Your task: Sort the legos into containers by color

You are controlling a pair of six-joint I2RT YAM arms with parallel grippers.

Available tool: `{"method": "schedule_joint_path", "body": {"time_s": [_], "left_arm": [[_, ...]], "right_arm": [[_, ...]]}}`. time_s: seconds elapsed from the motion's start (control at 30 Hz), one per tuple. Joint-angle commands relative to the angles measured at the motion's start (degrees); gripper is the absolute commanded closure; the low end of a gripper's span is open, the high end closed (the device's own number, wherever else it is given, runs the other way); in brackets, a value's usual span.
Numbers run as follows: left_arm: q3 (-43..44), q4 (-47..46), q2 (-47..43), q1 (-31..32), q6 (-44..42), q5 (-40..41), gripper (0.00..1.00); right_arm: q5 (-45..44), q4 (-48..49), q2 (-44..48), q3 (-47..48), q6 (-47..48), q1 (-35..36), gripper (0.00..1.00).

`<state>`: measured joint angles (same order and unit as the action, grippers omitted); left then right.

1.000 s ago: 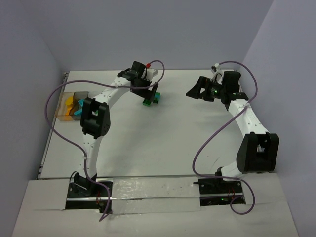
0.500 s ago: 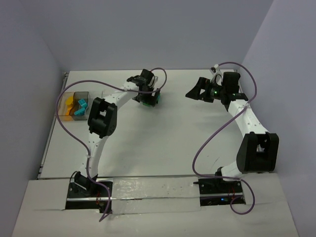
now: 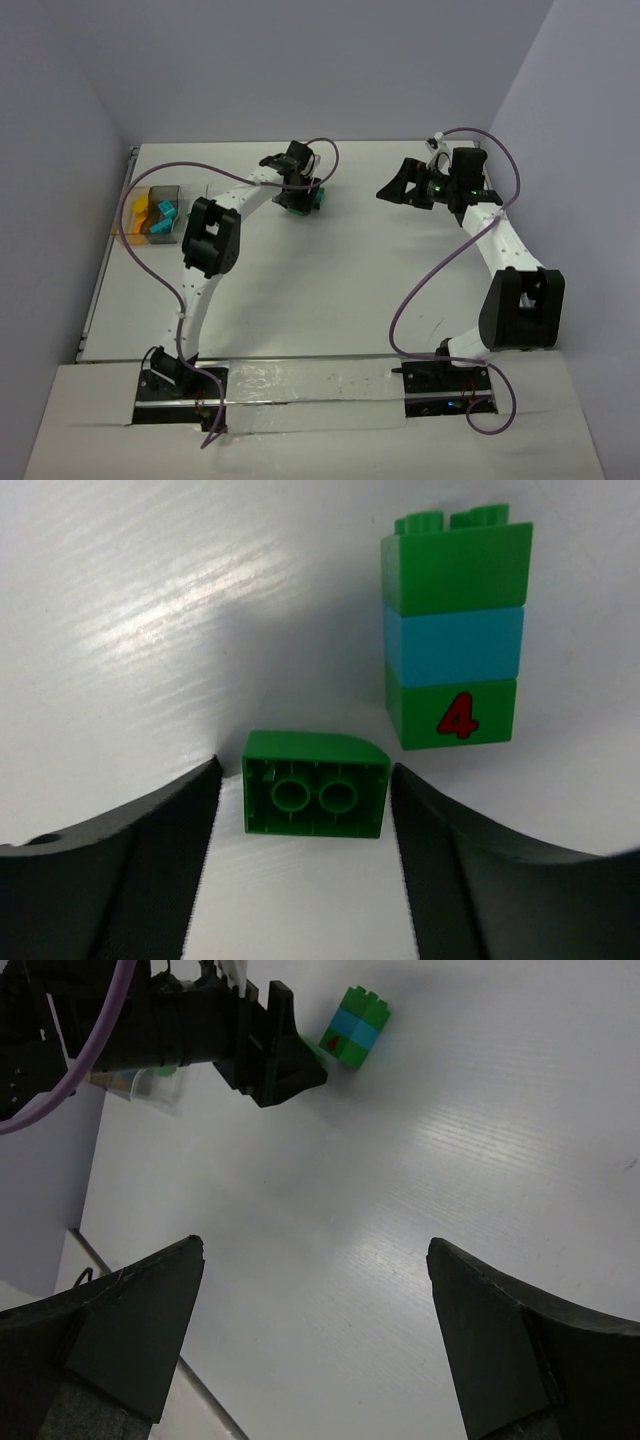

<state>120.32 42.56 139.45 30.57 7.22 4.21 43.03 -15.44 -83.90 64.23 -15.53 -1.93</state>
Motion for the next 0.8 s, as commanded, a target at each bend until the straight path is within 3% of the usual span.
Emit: {"method": "schedule_joint_path", "body": {"time_s": [0.0, 0.2, 0.53, 0.77], "left_arm": [[3.2, -0.9, 1.6, 0.1, 0.7, -1.3, 0.32], [2.3, 0.0, 0.9, 0.0, 0.4, -1.6, 0.44], [-8.2, 0.6, -11.8, 0.0, -1.3, -1.8, 0.78], [-15.1, 2.6, -28.8, -3.8, -5.1, -6.4, 0.84]], "right_arm": [[0.8, 1.7, 2.2, 0.3, 0.4, -0.5, 0.00], [0.9, 1.6, 2.1, 0.5, 0.7, -0.5, 0.00], [1.8, 2.0, 1.7, 0.9, 0.1, -0.6, 0.00], [2.3, 2.8, 2.6, 0.5, -0.6, -0.3, 0.00]]}}
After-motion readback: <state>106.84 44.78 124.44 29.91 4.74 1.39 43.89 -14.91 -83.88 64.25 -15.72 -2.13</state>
